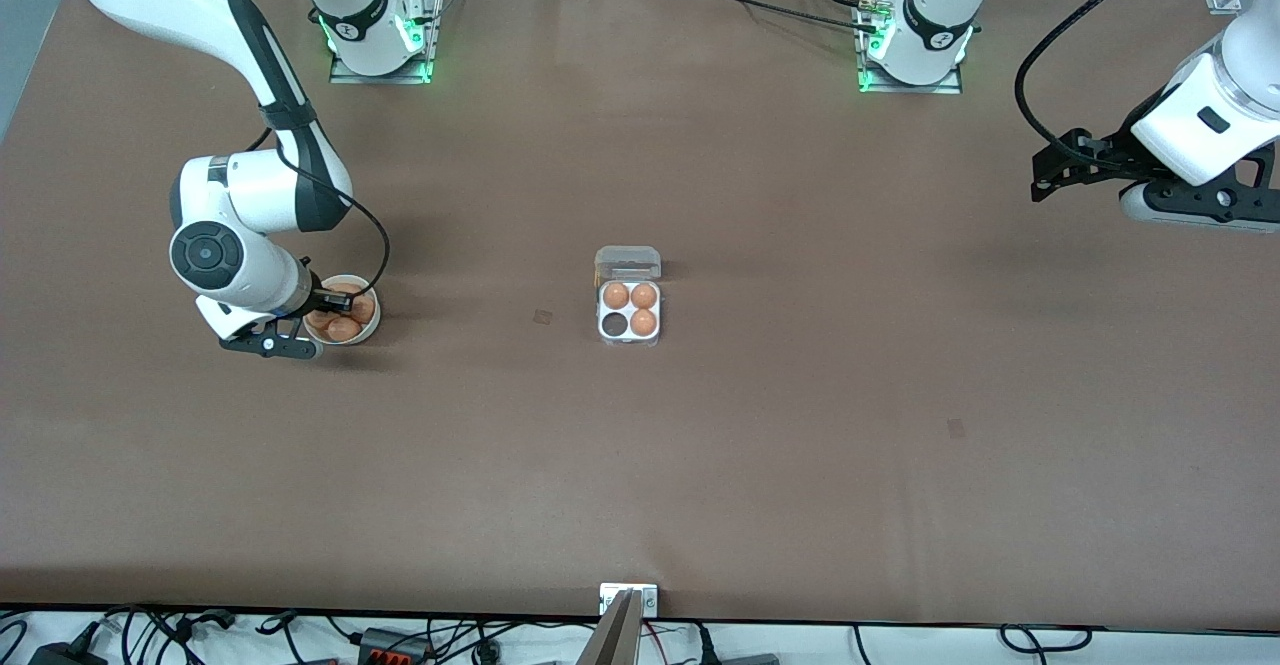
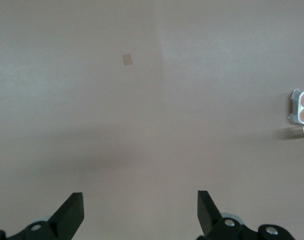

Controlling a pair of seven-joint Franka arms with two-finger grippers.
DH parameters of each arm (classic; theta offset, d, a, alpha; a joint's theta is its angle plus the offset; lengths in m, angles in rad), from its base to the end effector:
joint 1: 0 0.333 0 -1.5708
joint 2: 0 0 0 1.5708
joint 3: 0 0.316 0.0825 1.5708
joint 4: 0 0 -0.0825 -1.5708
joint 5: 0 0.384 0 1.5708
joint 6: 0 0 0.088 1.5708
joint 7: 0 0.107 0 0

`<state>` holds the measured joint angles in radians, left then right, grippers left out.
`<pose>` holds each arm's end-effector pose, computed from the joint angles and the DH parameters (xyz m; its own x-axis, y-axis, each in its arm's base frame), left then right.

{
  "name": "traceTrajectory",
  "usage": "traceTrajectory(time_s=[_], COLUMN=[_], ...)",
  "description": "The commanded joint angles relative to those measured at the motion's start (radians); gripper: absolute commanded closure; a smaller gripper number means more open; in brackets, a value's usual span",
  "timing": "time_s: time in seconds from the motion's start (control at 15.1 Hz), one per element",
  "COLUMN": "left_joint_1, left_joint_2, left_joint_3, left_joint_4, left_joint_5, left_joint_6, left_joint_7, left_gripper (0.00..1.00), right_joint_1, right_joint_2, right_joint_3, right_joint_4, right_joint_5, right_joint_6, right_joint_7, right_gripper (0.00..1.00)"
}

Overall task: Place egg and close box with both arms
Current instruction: 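Lift the egg with the right gripper toward the clear carton, then carry the egg over the empty slot of the carton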

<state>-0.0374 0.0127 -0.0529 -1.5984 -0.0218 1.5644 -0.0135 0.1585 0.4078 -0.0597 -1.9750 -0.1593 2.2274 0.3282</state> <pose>0.5540 -0.0523 0.6039 0.9959 -0.0768 -0.0470 -0.0758 -0.9969 0.0218 0.5934 0.0548 0.2499 0.9856 -0.1279 -0.1103 -0.1071 -0.9783 0.1776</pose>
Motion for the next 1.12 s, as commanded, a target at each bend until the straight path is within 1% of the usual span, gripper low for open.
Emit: traceTrajectory(time_s=[0.0, 0.13, 0.2, 0.33, 0.46, 0.53, 0.59, 0.73, 0.92, 1.06], left_joint_1=[-0.001, -0.002, -0.007, -0.006, -0.003, -0.003, -0.001, -0.001, -0.001, 0.001], left_joint_2=[0.013, 0.012, 0.013, 0.012, 0.013, 0.012, 0.013, 0.012, 0.013, 0.013], left_joint_3=[-0.004, -0.004, -0.007, -0.016, -0.018, -0.018, -0.018, -0.018, -0.018, -0.018], left_joint_4=[0.028, 0.031, 0.031, 0.031, 0.031, 0.031, 0.029, 0.029, 0.031, 0.029], left_joint_5=[0.017, 0.017, 0.019, 0.017, 0.017, 0.017, 0.017, 0.017, 0.017, 0.017], left_joint_6=[-0.013, -0.018, -0.017, -0.018, -0.018, -0.018, -0.018, -0.018, -0.018, -0.018], left_joint_7=[0.006, 0.004, 0.004, 0.004, 0.004, 0.004, 0.004, 0.004, 0.004, 0.004], left_gripper=[0.0, 0.0, 0.0, 0.0, 0.0, 0.0, 0.0, 0.0, 0.0, 0.0], right_joint_1=[0.03, 0.068, 0.088, 0.149, 0.211, 0.246, 0.281, 0.337, 0.38, 0.401], right_joint_2=[-0.014, -0.032, -0.041, -0.049, -0.043, -0.037, -0.035, -0.037, -0.037, -0.015], right_joint_3=[0.012, 0.014, 0.015, 0.026, 0.032, 0.032, 0.032, 0.029, 0.031, 0.029], right_joint_4=[0.047, 0.093, 0.126, 0.223, 0.292, 0.323, 0.335, 0.338, 0.34, 0.34], right_joint_5=[0.003, 0.003, 0.001, 0.006, 0.014, 0.015, 0.004, -0.015, -0.086, -0.1], right_joint_6=[-0.017, -0.037, -0.046, -0.072, -0.062, -0.061, -0.058, -0.028, 0.052, 0.125], right_joint_7=[0.072, 0.118, 0.136, 0.146, 0.157, 0.164, 0.173, 0.231, 0.319, 0.409], right_gripper=[0.71, 0.77, 0.84, 0.85, 0.85, 0.88, 0.91, 0.91, 0.91, 0.91])
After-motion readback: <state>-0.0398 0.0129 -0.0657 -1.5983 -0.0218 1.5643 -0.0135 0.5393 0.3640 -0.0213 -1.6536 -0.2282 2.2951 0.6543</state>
